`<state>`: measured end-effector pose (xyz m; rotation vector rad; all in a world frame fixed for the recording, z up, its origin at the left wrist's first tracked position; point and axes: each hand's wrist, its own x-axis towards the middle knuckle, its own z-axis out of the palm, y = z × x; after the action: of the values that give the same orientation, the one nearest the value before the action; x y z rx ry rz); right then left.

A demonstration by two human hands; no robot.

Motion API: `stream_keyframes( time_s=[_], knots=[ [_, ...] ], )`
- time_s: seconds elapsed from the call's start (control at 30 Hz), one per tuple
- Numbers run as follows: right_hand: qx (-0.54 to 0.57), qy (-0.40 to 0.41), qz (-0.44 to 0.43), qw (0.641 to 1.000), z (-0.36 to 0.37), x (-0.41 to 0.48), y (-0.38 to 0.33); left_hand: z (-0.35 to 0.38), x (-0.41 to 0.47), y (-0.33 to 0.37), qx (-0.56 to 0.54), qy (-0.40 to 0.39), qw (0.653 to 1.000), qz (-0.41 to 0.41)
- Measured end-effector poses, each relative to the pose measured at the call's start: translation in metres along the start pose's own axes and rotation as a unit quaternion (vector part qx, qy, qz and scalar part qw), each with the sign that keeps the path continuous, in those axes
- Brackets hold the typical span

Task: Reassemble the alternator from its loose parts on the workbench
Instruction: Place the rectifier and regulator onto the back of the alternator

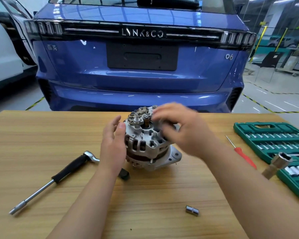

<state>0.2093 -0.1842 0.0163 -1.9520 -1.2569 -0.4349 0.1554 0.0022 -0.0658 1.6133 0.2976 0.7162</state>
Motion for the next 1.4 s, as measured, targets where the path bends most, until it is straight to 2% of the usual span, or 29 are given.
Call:
stream_keyframes(
  time_s=[0.07, 0.13, 0.2, 0.27, 0.43, 0.63, 0.83, 0.93, 1.03, 1.1, 1.23, 1.4],
  knots=[
    [-0.03, -0.094, 0.022, 0.995, 0.008, -0.011, 0.003, 0.001, -0.002, 0.001, -0.005, -0.022, 1.0, -0.004],
    [0.015, -0.097, 0.082, 0.992, 0.0, -0.015, 0.007, 0.002, -0.002, 0.002, -0.008, -0.022, 1.0, -0.007],
    [-0.023, -0.109, 0.113, 0.987, -0.006, -0.012, 0.011, 0.002, -0.002, 0.002, -0.013, -0.018, 1.0, -0.006],
    [-0.065, -0.14, 0.126, 0.98, -0.008, -0.007, 0.013, 0.002, -0.003, 0.001, -0.011, -0.019, 1.0, -0.003],
    [-0.084, -0.149, 0.141, 0.975, -0.013, 0.005, 0.014, 0.003, -0.003, 0.0, -0.011, -0.013, 1.0, -0.009],
    [-0.064, -0.109, 0.141, 0.982, -0.014, 0.024, 0.013, 0.003, -0.005, 0.001, -0.013, -0.007, 1.0, -0.01],
    [-0.059, -0.132, 0.161, 0.976, -0.015, 0.026, 0.021, 0.0, -0.005, 0.004, -0.026, 0.042, 0.999, -0.008],
    [-0.054, -0.09, 0.187, 0.977, -0.018, 0.022, 0.023, 0.0, -0.006, 0.006, -0.003, 0.056, 0.998, 0.003],
    [-0.072, -0.008, 0.258, 0.963, -0.016, 0.021, 0.02, 0.003, -0.007, 0.012, 0.044, 0.08, 0.994, 0.052],
    [-0.073, 0.005, 0.338, 0.938, -0.01, 0.022, 0.015, 0.006, -0.009, 0.019, 0.076, 0.08, 0.989, 0.094],
    [-0.162, -0.101, 0.384, 0.904, -0.005, 0.035, 0.007, 0.012, -0.012, 0.027, 0.108, 0.032, 0.988, 0.108],
    [-0.136, -0.201, 0.4, 0.884, -0.018, 0.052, 0.007, 0.008, -0.013, 0.028, 0.084, -0.014, 0.994, 0.065]
  ],
)
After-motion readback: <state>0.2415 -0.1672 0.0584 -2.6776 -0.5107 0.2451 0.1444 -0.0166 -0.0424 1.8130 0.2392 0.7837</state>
